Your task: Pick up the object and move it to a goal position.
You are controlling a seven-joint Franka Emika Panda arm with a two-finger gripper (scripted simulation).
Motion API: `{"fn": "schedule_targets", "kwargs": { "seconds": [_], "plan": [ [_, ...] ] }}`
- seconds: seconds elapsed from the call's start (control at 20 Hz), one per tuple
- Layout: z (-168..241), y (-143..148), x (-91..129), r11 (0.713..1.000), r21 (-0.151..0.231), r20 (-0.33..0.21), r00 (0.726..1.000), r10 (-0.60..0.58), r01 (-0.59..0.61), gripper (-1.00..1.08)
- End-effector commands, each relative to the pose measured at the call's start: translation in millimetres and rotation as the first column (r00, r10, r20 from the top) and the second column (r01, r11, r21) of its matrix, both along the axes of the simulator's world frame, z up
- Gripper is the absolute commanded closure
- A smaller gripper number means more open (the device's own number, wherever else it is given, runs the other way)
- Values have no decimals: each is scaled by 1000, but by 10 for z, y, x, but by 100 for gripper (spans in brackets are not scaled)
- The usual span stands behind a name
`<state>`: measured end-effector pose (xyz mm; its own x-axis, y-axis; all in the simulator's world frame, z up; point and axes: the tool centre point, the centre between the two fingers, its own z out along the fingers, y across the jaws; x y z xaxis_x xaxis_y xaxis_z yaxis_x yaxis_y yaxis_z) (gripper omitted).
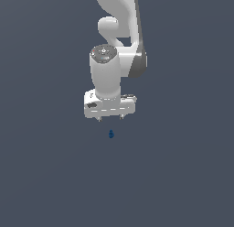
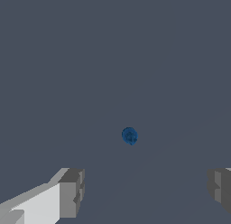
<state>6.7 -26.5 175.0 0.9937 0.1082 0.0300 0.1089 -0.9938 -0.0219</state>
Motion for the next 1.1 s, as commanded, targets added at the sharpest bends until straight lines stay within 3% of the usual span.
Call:
{"fn": "schedule_targets", "kwargs": {
  "seconds": [0.0,0.25,0.5,0.75,1.05],
  "plan": [
    [-50,-8,0,998,-5,-1,998,59,-59,-92],
    [-166,-23,1,980,-15,-6,980,200,-200,-92],
    [-283,-36,0,940,-22,-11,941,339,-339,-92],
    [-399,-45,-2,881,-27,-17,882,471,-472,-92],
    [-535,-52,-7,786,-29,-23,787,617,-617,-92]
  ]
}}
